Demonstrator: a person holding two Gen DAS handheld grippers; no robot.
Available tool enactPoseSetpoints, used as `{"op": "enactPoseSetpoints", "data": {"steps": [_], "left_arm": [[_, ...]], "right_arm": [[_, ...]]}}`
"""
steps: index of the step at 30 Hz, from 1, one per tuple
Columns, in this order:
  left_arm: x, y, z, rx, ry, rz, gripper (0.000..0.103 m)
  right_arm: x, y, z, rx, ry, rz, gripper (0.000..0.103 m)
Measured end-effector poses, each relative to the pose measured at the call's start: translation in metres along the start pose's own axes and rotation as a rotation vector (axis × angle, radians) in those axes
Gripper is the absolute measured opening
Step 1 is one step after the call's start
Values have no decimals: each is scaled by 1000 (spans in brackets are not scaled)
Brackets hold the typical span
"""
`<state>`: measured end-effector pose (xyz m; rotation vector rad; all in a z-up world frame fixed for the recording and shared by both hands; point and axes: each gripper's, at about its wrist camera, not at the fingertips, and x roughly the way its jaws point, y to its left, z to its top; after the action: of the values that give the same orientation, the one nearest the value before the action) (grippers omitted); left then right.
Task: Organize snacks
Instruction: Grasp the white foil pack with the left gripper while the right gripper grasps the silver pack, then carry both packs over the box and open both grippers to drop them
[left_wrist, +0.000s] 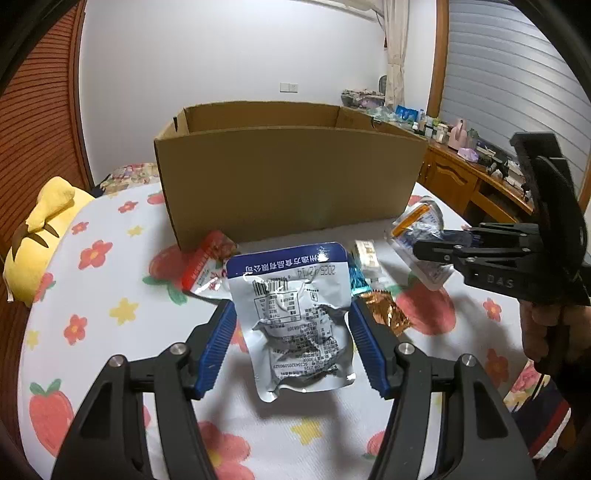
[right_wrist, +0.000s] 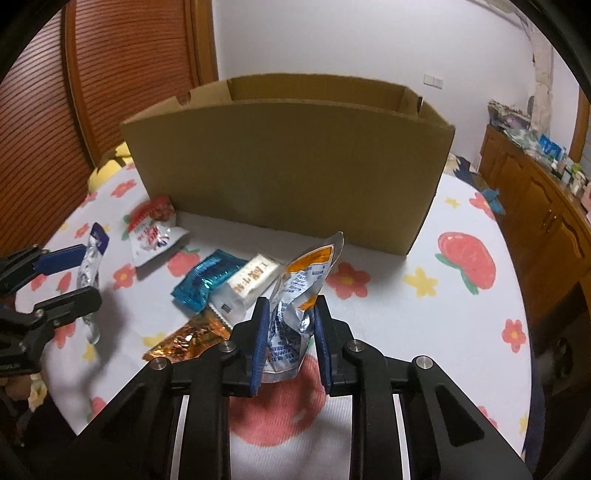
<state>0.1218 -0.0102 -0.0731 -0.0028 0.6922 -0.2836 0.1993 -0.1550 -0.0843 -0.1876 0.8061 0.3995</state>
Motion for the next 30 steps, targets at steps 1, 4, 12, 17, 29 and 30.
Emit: {"op": "enactPoseSetpoints", "data": {"steps": [1,4,12,17,29,30], "left_arm": [[0,1,2,1,-3,0,63],[-3,2,7,1,-16,-1,63],[-9,5,23,12,-48,6,63],[-14,7,38,18,-76,9,63],[-21,13,88,59,-142,25,63],[-21,14,93,62,-146,27,63]], "right_arm": [[-3,0,1,-1,-5,0,21],[-12,0,4,2,-28,7,21],[-35,7,18,-13,-86,24,21],[-49,12,32,-32,-130,25,21],[-59,12,87,-82,-223,-2,21],[-57,10,93,-82,-228,-4,21]]}}
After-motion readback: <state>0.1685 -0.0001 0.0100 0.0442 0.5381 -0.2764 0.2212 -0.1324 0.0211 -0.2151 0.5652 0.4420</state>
